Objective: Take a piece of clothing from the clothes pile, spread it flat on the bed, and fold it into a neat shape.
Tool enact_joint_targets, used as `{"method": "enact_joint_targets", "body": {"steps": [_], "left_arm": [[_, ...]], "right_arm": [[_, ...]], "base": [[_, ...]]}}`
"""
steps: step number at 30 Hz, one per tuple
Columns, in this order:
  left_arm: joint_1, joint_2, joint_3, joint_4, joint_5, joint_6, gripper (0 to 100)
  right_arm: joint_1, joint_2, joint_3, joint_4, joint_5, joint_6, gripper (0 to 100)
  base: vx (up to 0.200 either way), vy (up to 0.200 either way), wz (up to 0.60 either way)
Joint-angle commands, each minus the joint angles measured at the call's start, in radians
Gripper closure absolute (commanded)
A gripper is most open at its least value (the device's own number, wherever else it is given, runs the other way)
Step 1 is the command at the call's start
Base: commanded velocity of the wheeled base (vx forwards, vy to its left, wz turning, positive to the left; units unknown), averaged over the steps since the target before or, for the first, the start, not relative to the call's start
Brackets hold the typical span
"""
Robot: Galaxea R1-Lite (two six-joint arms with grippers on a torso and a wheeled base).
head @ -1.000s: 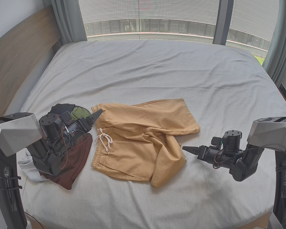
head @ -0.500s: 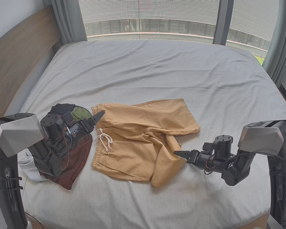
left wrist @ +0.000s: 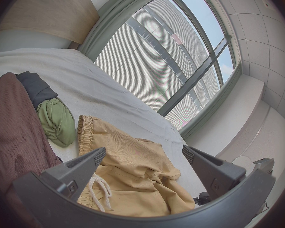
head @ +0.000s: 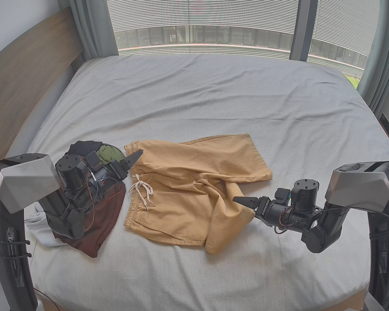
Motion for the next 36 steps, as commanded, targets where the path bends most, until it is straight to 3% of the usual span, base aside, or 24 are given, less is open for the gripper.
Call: {"method": "enact_joint_targets", "body": {"steps": [1, 8, 24, 36], "left_arm": [[0.000, 0.010, -0.001, -0.002, 0.000, -0.001, 0], [0.000, 0.010, -0.005, 0.000, 0.000, -0.003, 0], [-0.001, 0.017, -0.003, 0.000, 0.000, -0.004, 0], [-0.001, 0.018, -0.001, -0.002, 0.002, -0.003, 0]], "right_arm": [[0.015, -0.095, 0.045, -0.005, 0.027, 0.024, 0], [0.022, -0.170, 0.080, -0.013, 0.093, 0.065, 0], [-0.016, -0.053, 0.048, -0.063, 0.092, 0.059, 0], [-0.076, -0.010, -0.028, 0.062, 0.092, 0.070, 0]], "base": [[0.000, 0.000, 0.00], [0.000, 0.000, 0.00], [0.000, 0.000, 0.00], [0.000, 0.000, 0.00]]}}
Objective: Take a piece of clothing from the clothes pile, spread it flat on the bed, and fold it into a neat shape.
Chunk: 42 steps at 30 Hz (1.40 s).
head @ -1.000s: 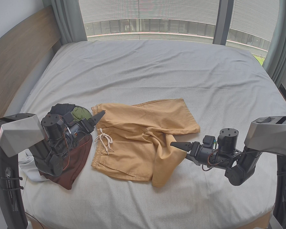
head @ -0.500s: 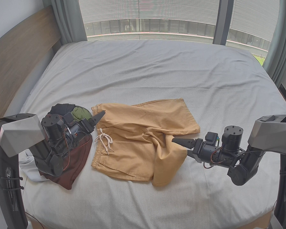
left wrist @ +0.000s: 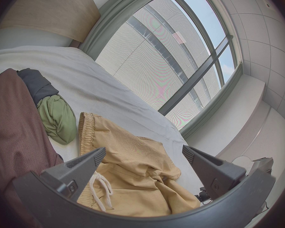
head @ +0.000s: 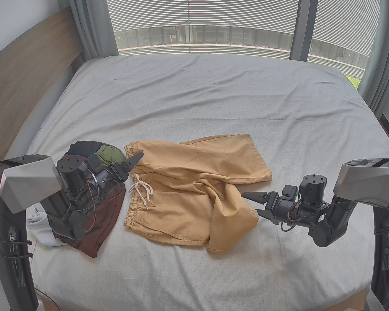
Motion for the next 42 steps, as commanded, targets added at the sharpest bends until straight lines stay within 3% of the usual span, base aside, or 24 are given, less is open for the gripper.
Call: {"method": "enact_joint_targets", "body": {"steps": [1, 8, 15, 29, 30, 38, 42], "left_arm": [[0.000, 0.002, 0.002, -0.001, 0.001, 0.000, 0], [-0.007, 0.006, 0.002, -0.001, 0.001, 0.000, 0], [-0.007, 0.010, 0.002, -0.001, 0.001, 0.002, 0], [-0.014, 0.011, 0.000, -0.001, 0.002, 0.002, 0], [-0.014, 0.011, 0.000, -0.002, 0.002, 0.002, 0], [-0.013, 0.011, 0.000, -0.001, 0.002, 0.000, 0], [-0.014, 0.011, 0.000, -0.001, 0.002, 0.000, 0]], "right_arm": [[-0.009, 0.020, -0.038, 0.032, -0.002, 0.006, 0], [-0.006, 0.055, -0.093, 0.064, -0.010, 0.067, 0], [-0.005, 0.058, -0.158, 0.196, -0.042, 0.082, 0], [0.026, 0.086, -0.230, 0.202, -0.071, 0.174, 0], [0.024, 0.087, -0.230, 0.202, -0.071, 0.176, 100], [0.009, 0.072, -0.235, 0.202, -0.073, 0.217, 100], [-0.039, 0.006, -0.212, 0.213, -0.073, 0.214, 100]], "base": [[0.000, 0.000, 0.00], [0.000, 0.000, 0.00], [0.000, 0.000, 0.00], [0.000, 0.000, 0.00], [0.000, 0.000, 0.00], [0.000, 0.000, 0.00], [0.000, 0.000, 0.00]]}}
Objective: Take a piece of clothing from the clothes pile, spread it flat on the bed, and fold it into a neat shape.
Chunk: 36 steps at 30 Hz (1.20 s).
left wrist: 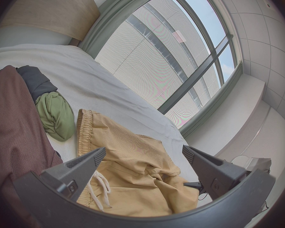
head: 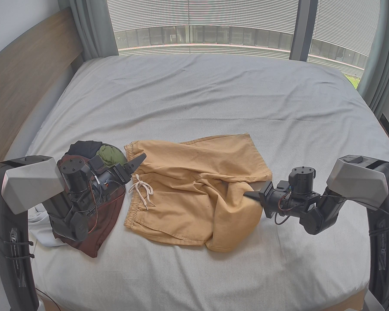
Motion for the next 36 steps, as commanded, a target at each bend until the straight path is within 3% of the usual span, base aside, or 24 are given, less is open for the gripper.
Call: {"method": "enact_joint_targets", "body": {"steps": [1, 7, 17, 27, 32, 33, 36], "left_arm": [[0.000, 0.002, 0.000, 0.000, 0.000, 0.001, 0], [0.000, 0.002, 0.002, 0.000, 0.000, 0.001, 0], [-0.002, 0.012, 0.002, 0.000, 0.000, 0.004, 0], [-0.008, 0.021, 0.003, 0.000, 0.002, 0.006, 0], [-0.006, 0.029, 0.000, -0.002, 0.003, 0.006, 0], [-0.006, 0.029, 0.000, -0.002, 0.003, 0.006, 0], [-0.006, 0.029, 0.000, -0.002, 0.003, 0.006, 0]], "right_arm": [[-0.043, -0.067, 0.021, 0.013, 0.000, -0.003, 100], [-0.091, -0.116, 0.018, 0.077, 0.000, -0.023, 100], [-0.137, -0.106, 0.006, 0.197, -0.006, -0.164, 100], [-0.164, -0.072, -0.005, 0.198, -0.010, -0.242, 100], [-0.160, -0.056, -0.005, 0.188, -0.069, -0.295, 100], [-0.160, -0.052, -0.005, 0.172, -0.080, -0.305, 0], [-0.155, -0.050, 0.014, 0.114, -0.084, -0.307, 0]], "base": [[0.000, 0.000, 0.00], [0.000, 0.000, 0.00], [0.000, 0.000, 0.00], [0.000, 0.000, 0.00], [0.000, 0.000, 0.00], [0.000, 0.000, 0.00], [0.000, 0.000, 0.00]]}}
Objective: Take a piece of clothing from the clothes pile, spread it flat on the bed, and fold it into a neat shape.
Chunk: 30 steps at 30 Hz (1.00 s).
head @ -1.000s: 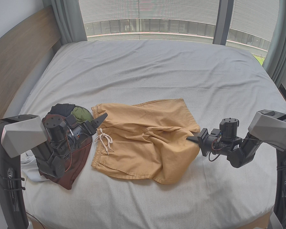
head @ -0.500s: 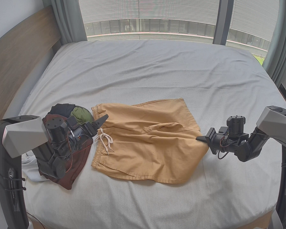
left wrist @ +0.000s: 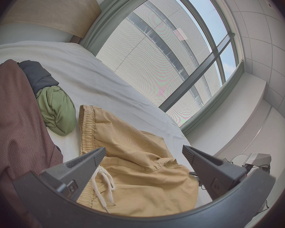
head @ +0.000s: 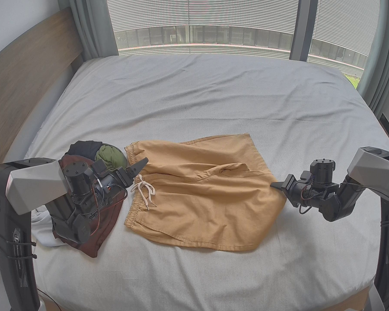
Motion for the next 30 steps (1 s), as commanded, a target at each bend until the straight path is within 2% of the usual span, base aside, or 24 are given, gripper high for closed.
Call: {"method": "enact_joint_targets", "body": {"steps": [1, 11, 18, 25, 28, 30], "left_arm": [[0.000, 0.004, 0.000, -0.002, 0.000, 0.000, 0], [0.000, -0.001, 0.001, -0.002, 0.001, 0.000, 0], [-0.001, 0.001, 0.001, -0.002, 0.001, 0.001, 0], [-0.001, 0.004, 0.000, -0.002, 0.001, 0.001, 0], [-0.001, 0.004, 0.001, -0.002, 0.001, 0.001, 0], [-0.003, 0.004, 0.001, -0.002, 0.001, 0.000, 0]], "right_arm": [[0.007, 0.011, 0.031, -0.038, -0.006, -0.004, 0], [0.038, -0.035, 0.175, -0.047, -0.005, -0.064, 0], [0.075, 0.026, 0.212, -0.219, 0.001, -0.076, 0], [0.110, -0.009, 0.272, -0.205, 0.012, -0.075, 0], [0.112, -0.049, 0.306, -0.207, 0.070, -0.075, 0], [0.109, -0.092, 0.335, -0.207, 0.139, -0.072, 0]], "base": [[0.000, 0.000, 0.00], [0.000, 0.000, 0.00], [0.000, 0.000, 0.00], [0.000, 0.000, 0.00], [0.000, 0.000, 0.00], [0.000, 0.000, 0.00]]}}
